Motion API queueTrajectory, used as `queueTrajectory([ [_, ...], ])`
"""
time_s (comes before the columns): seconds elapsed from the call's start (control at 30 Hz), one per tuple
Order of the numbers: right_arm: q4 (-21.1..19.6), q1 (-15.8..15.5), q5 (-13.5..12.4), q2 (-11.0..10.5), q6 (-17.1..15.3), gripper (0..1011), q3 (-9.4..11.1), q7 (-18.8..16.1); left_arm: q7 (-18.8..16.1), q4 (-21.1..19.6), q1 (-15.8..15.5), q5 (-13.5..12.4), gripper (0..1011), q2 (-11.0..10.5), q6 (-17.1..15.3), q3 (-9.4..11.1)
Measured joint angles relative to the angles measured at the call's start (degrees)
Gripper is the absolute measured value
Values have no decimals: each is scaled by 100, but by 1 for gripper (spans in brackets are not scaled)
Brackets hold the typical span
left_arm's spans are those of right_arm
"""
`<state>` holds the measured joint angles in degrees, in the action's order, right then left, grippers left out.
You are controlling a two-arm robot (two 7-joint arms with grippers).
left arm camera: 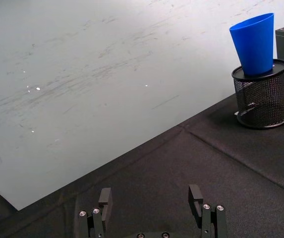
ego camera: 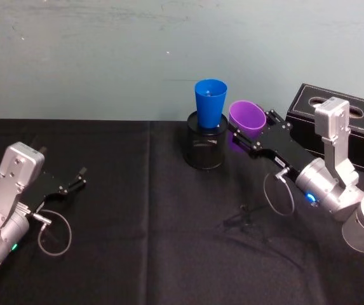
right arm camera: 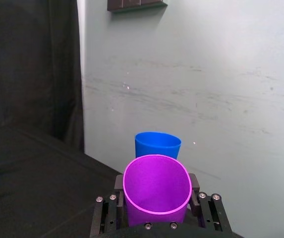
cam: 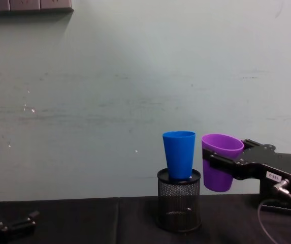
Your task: Pick up one cup with a gripper and tap it against the other cup.
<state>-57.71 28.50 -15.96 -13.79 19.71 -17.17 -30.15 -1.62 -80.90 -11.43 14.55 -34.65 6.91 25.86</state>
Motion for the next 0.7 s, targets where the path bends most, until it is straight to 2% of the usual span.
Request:
queueTrajectory([
  [0.23,183,144,-78,42,55,733,-12,-106,0,0,0,0,1012,0,0,0],
  [0.7,551,468,-73,160,118,733,-93,-177,0,0,0,0,1011,0,0,0],
])
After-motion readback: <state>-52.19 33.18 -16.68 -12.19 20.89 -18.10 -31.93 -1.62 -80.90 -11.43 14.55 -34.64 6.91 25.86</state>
